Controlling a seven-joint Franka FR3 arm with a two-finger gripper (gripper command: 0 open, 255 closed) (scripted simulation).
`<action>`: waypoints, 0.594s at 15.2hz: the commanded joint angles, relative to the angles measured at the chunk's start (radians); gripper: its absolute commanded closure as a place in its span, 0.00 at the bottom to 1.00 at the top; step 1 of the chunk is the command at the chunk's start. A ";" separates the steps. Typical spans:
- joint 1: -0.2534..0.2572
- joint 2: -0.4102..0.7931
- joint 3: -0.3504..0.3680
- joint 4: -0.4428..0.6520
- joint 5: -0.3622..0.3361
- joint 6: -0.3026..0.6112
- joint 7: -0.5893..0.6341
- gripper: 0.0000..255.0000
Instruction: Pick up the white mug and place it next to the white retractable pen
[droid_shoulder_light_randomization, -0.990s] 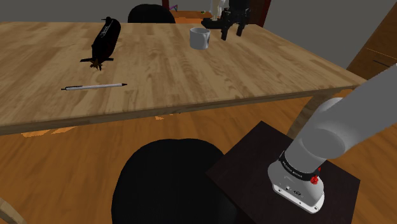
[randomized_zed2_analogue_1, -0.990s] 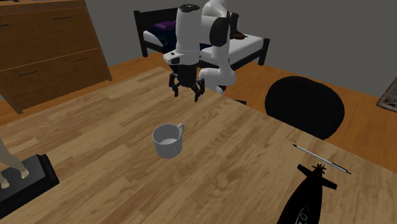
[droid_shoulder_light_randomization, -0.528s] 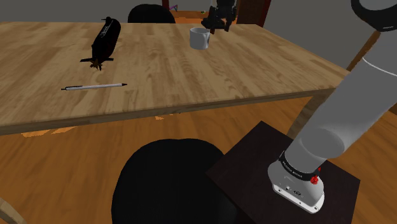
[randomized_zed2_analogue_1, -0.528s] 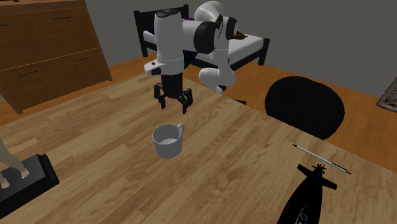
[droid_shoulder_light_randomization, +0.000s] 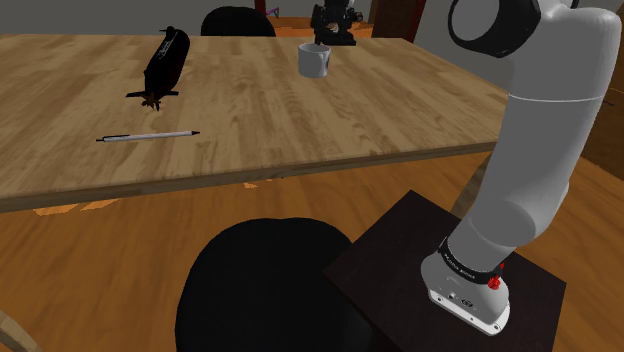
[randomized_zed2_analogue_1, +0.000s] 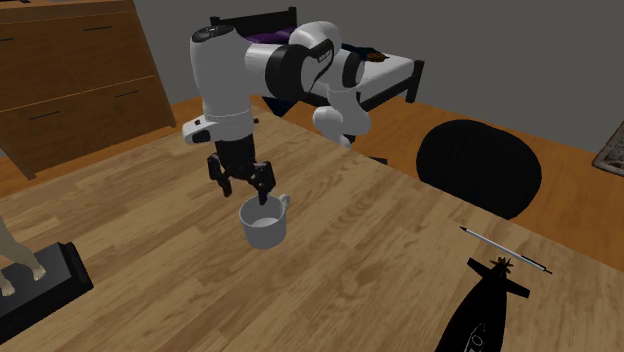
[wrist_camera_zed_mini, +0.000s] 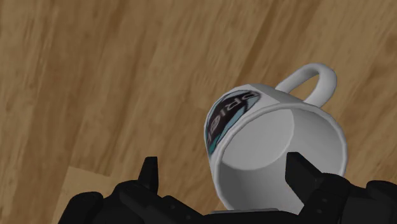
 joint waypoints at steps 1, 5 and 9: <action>-0.008 0.039 0.001 0.039 0.013 -0.001 -0.007 0.00; -0.002 0.028 0.002 -0.032 0.010 0.059 -0.008 0.00; 0.001 0.023 0.003 -0.073 0.010 0.096 -0.009 0.00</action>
